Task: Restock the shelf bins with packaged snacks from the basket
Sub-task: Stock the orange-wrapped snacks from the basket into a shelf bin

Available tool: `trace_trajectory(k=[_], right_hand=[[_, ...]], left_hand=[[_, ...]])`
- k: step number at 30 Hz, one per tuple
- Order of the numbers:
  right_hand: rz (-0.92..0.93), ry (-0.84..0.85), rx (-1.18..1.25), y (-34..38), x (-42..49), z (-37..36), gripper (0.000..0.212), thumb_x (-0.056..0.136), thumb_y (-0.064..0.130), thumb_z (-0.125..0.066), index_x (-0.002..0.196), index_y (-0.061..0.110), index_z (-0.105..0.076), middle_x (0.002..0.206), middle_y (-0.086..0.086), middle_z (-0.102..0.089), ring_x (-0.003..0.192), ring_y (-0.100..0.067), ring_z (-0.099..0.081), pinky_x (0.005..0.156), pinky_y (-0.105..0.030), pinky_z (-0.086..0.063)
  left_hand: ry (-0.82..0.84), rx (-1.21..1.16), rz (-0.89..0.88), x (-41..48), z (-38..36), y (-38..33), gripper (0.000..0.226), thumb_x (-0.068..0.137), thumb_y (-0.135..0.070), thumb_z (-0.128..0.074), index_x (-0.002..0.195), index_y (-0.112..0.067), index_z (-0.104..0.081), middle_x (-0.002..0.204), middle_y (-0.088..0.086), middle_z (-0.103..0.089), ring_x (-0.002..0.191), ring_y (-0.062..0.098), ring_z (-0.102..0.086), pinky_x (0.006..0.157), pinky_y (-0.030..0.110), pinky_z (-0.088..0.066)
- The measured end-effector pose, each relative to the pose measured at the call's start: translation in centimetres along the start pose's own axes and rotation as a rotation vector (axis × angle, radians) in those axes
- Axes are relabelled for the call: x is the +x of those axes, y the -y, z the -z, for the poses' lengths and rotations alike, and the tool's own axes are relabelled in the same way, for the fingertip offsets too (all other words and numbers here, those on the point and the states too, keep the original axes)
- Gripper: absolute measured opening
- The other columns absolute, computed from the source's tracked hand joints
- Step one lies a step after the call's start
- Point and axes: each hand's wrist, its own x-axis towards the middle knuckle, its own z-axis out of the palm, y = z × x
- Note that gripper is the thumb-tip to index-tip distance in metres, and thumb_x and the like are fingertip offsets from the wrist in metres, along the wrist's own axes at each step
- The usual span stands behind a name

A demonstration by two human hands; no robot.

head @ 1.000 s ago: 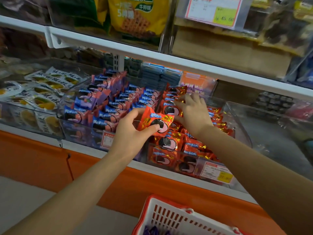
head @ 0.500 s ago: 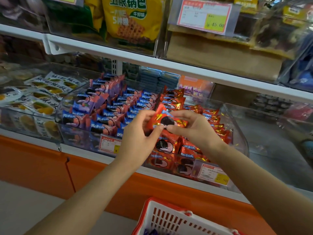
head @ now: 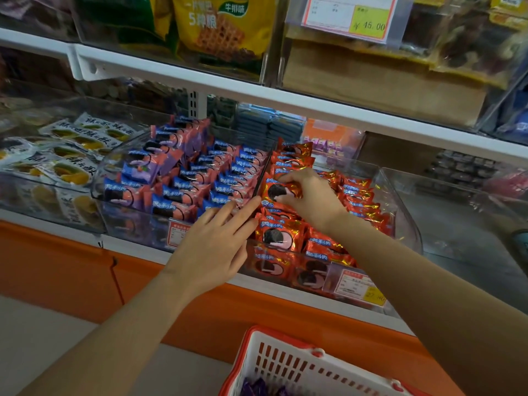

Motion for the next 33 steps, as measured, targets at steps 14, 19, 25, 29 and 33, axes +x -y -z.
trace_trajectory(k=[14, 19, 25, 29, 33], right_hand=[[0.347, -0.046, -0.492, 0.6, -4.0, -0.4, 0.031, 0.1, 0.02, -0.046, 0.127, 0.01, -0.056, 0.125, -0.008, -0.058, 0.117, -0.027, -0.05, 0.09, -0.037, -0.047], [0.379, -0.109, -0.395, 0.2, -8.8, 0.4, 0.027, 0.084, 0.008, -0.067, 0.111, 0.006, -0.064, 0.104, -0.011, -0.066, 0.094, -0.03, -0.062, 0.077, -0.037, -0.053], [0.396, -0.064, -0.53, -4.3, -17.5, 1.2, 0.033, 0.071, 0.012, -0.075, 0.099, 0.014, -0.058, 0.092, -0.004, -0.063, 0.084, -0.021, -0.056, 0.074, -0.03, -0.047], [0.282, 0.175, -0.606, -8.6, -23.2, 0.1, 0.044, 0.057, 0.019, -0.085, 0.095, 0.017, -0.064, 0.089, 0.001, -0.063, 0.077, -0.017, -0.06, 0.069, -0.029, -0.051], [0.054, 0.369, -0.532, -12.3, -28.4, -1.7, 0.046, 0.052, 0.024, -0.088, 0.093, 0.022, -0.067, 0.086, 0.006, -0.063, 0.074, -0.013, -0.061, 0.062, -0.025, -0.053]], left_hand=[[0.037, 0.174, 0.062, 0.2, 0.7, -2.1, 0.048, 0.066, -0.012, -0.076, 0.112, -0.003, -0.065, 0.135, 0.018, -0.053, 0.117, 0.039, -0.052, 0.099, 0.047, -0.033], [-0.018, 0.109, 0.091, -1.0, 1.7, -4.7, 0.043, 0.065, -0.01, -0.074, 0.106, -0.002, -0.066, 0.11, 0.02, -0.064, 0.109, 0.039, -0.058, 0.1, 0.051, -0.038], [-0.053, 0.006, -0.015, -4.5, 0.5, -9.3, 0.025, 0.078, -0.019, -0.053, 0.094, -0.006, -0.067, 0.091, 0.013, -0.063, 0.092, 0.032, -0.055, 0.095, 0.046, -0.036], [0.121, -0.081, -0.081, -6.6, -1.5, -12.5, 0.031, 0.079, -0.026, -0.04, 0.088, -0.011, -0.066, 0.088, 0.009, -0.062, 0.089, 0.031, -0.056, 0.09, 0.043, -0.038], [0.306, -0.112, -0.125, -8.2, -4.3, -15.5, 0.021, 0.076, -0.026, -0.057, 0.087, -0.012, -0.068, 0.088, 0.007, -0.066, 0.085, 0.029, -0.062, 0.082, 0.043, -0.053]])
